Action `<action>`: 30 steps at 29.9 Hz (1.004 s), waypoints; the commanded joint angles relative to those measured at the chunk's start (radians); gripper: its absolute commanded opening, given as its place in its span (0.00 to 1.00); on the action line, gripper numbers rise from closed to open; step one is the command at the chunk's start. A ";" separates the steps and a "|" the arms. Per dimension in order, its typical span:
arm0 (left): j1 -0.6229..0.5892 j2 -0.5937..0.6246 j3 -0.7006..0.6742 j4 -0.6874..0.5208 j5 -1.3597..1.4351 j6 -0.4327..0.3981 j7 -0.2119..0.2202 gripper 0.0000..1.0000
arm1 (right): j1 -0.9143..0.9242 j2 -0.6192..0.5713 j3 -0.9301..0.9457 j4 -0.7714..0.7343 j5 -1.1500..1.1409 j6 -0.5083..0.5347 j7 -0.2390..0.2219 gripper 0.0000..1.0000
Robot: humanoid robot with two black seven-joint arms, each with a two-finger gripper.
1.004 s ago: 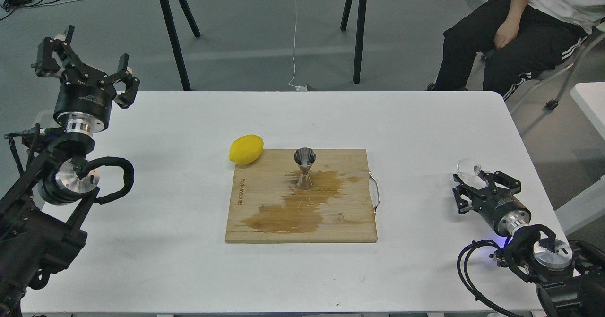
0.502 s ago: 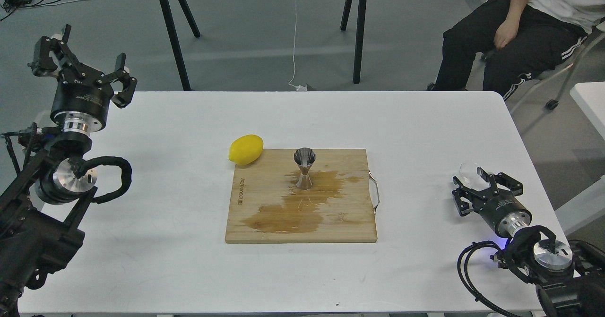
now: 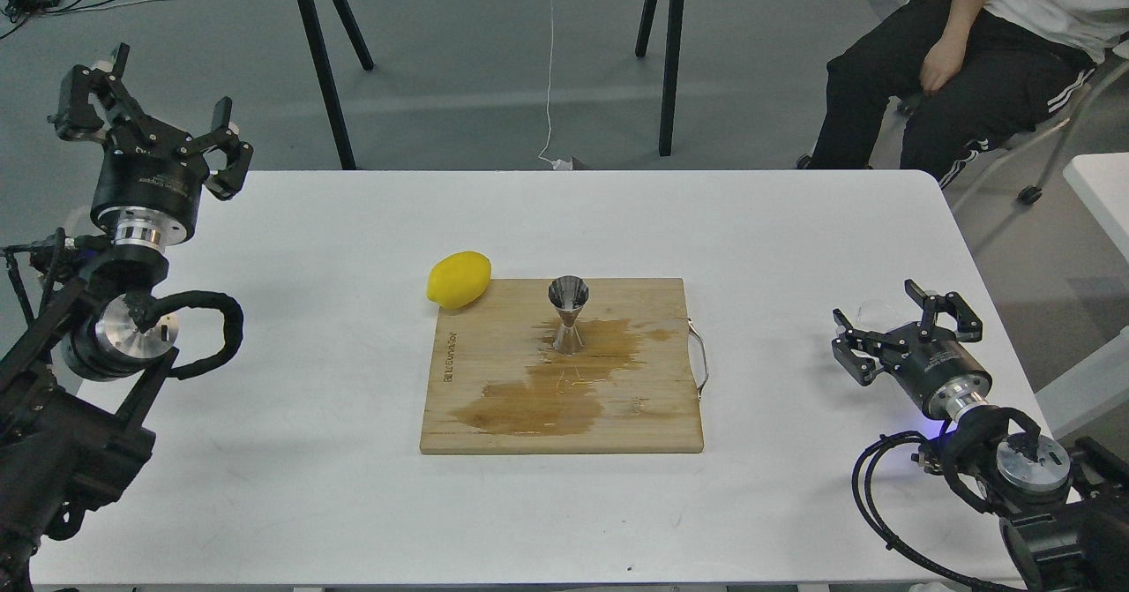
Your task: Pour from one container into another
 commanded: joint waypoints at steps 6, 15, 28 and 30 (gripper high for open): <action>0.000 0.015 -0.005 0.000 0.000 0.001 0.000 1.00 | 0.154 -0.086 -0.013 0.008 -0.070 0.001 0.004 0.99; 0.002 -0.001 -0.006 0.000 -0.002 -0.004 0.008 1.00 | 0.375 -0.121 -0.013 0.002 -0.143 0.001 0.025 0.99; -0.002 -0.031 0.002 0.000 0.000 -0.007 0.009 1.00 | 0.447 -0.112 -0.017 0.000 -0.443 0.001 0.331 0.99; -0.002 -0.033 0.002 0.000 0.000 -0.007 0.009 1.00 | 0.447 -0.112 -0.015 0.002 -0.443 0.001 0.331 0.99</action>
